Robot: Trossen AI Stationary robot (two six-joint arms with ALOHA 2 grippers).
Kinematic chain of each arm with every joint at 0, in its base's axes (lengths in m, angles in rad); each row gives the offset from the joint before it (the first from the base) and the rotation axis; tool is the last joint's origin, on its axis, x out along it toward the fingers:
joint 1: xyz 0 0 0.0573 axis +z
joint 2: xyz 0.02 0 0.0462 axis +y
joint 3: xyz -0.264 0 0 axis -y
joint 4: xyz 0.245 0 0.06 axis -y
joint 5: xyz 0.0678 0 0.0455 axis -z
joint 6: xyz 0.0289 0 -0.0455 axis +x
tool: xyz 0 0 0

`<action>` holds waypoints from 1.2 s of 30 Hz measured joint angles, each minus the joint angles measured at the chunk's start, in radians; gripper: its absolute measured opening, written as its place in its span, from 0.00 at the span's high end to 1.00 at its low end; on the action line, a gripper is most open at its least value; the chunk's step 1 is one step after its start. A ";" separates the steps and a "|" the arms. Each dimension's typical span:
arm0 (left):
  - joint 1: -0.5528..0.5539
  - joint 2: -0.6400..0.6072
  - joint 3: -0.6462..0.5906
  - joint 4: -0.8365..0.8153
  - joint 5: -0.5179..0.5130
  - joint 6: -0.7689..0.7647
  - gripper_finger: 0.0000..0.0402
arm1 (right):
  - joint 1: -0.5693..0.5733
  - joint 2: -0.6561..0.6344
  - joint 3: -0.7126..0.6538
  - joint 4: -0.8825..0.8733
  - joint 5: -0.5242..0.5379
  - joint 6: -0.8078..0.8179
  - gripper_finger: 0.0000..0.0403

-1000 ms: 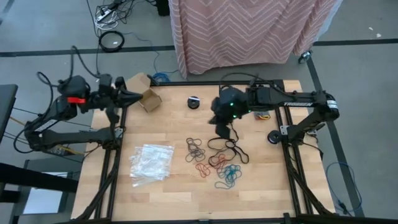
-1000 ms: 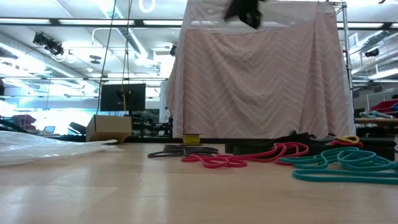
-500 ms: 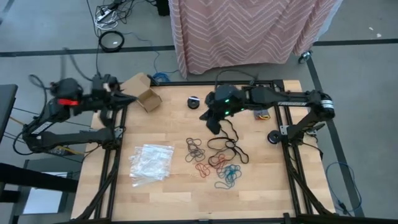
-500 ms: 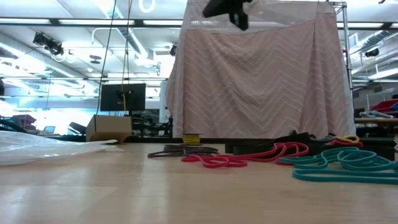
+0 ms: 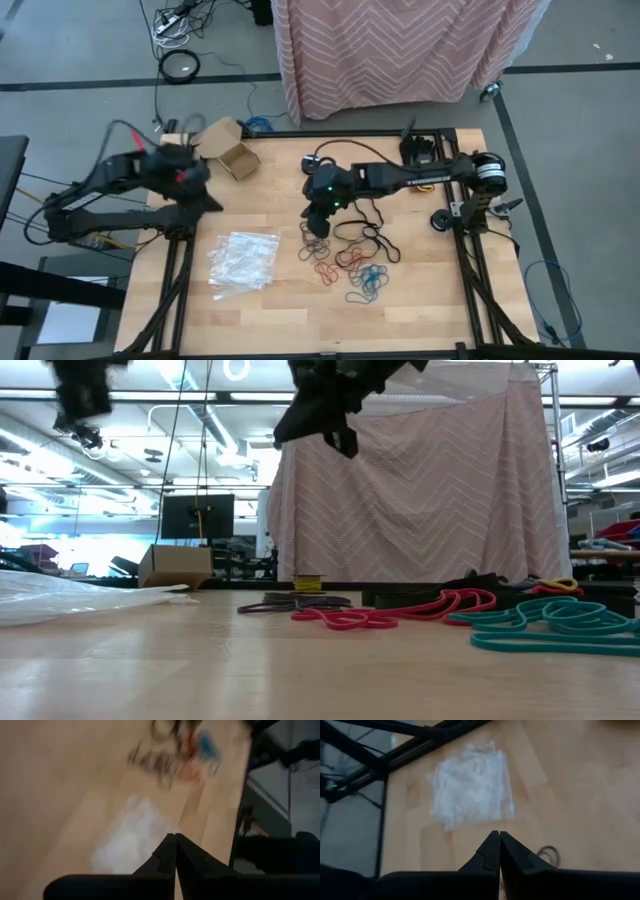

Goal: Sort rubber bands
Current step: Put the black rubber band into the transparent zip bag

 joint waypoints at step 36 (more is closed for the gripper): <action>-0.042 0.016 -0.621 0.353 -0.131 -0.406 0.55 | -0.026 -0.102 -0.041 -0.169 0.115 -0.042 1.00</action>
